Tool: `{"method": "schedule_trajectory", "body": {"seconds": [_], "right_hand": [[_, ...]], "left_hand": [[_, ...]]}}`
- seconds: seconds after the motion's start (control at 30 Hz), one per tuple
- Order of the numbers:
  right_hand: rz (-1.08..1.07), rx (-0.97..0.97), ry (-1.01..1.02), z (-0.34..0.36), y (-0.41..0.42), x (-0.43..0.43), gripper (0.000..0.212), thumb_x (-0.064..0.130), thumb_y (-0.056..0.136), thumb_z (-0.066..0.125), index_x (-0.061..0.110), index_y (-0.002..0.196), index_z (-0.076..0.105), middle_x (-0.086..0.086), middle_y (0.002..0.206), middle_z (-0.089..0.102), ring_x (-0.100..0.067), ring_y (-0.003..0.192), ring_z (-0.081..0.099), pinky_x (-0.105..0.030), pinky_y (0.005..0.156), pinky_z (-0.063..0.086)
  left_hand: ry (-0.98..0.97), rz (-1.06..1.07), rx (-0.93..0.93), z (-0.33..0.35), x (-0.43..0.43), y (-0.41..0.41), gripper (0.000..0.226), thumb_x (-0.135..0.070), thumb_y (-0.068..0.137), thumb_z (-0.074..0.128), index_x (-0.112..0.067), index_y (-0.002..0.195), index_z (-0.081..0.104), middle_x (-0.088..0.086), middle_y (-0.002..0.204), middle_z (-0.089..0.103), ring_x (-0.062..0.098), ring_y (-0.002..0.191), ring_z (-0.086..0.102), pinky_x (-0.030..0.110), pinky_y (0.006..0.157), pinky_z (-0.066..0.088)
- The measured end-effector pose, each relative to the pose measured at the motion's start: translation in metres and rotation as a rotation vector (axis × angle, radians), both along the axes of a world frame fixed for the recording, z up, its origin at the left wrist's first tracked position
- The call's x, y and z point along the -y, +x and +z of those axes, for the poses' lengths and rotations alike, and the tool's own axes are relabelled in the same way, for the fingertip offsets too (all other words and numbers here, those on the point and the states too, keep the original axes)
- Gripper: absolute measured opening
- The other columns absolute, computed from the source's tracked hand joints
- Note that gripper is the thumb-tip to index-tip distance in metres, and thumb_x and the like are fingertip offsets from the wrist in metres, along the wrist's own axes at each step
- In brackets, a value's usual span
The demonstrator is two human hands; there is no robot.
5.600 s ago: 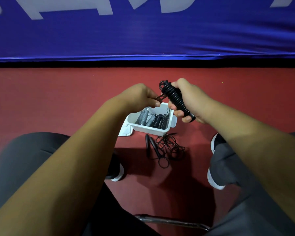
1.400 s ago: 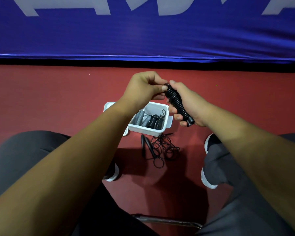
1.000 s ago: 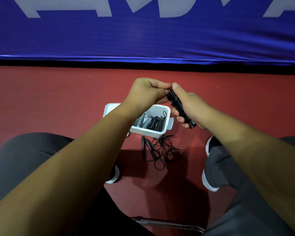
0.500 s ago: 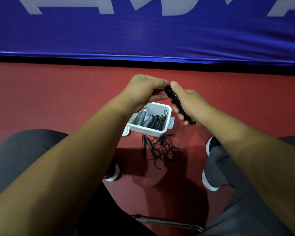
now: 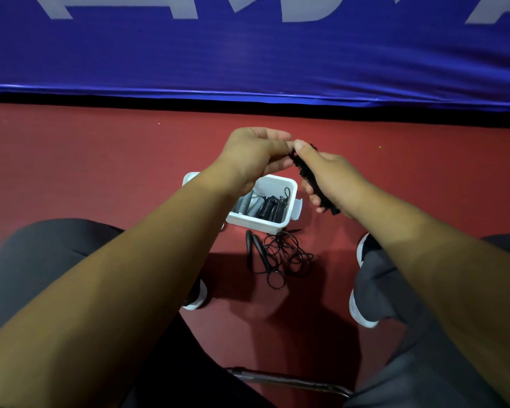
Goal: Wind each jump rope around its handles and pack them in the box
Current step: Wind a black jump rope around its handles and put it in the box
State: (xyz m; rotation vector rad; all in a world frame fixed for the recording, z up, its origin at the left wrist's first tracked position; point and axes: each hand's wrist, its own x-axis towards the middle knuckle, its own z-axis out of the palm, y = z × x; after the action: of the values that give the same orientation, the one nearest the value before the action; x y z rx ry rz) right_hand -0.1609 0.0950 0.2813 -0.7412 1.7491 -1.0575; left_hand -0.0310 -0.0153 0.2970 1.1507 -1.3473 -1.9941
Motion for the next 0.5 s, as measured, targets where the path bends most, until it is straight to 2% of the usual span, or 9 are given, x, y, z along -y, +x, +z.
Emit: {"method": "schedule_trajectory", "body": {"seconds": [0.27,0.33,0.5], "right_hand": [[-0.048,0.100,0.035,0.004,-0.004,0.006,0.055,0.075,0.091,0.062,0.020,0.093,0.062,-0.004,0.060,0.052,-0.020,0.043,0.043,-0.029,0.050,0.043],[-0.011,0.173,0.051,0.004,-0.004,0.005,0.061,0.080,0.089,0.061,0.019,0.096,0.061,-0.004,0.061,0.051,-0.019,0.043,0.042,-0.028,0.050,0.044],[0.033,0.237,0.073,0.000,-0.004,0.002,0.066,0.085,0.088,0.056,0.020,0.099,0.058,-0.002,0.061,0.050,-0.017,0.044,0.041,-0.028,0.051,0.043]], "left_hand": [[0.166,-0.076,-0.131,0.004,0.010,0.004,0.028,0.013,0.095,0.063,0.005,0.121,0.066,0.019,0.109,0.077,0.028,0.104,0.076,0.029,0.087,0.063],[0.196,-0.109,-0.121,0.002,0.011,0.005,0.033,0.016,0.095,0.058,0.004,0.125,0.065,0.017,0.112,0.077,0.024,0.102,0.077,0.024,0.082,0.063],[0.071,-0.240,0.011,-0.001,0.014,0.007,0.029,0.007,0.093,0.069,-0.001,0.121,0.071,0.011,0.101,0.077,0.016,0.093,0.075,0.022,0.082,0.062]]}}
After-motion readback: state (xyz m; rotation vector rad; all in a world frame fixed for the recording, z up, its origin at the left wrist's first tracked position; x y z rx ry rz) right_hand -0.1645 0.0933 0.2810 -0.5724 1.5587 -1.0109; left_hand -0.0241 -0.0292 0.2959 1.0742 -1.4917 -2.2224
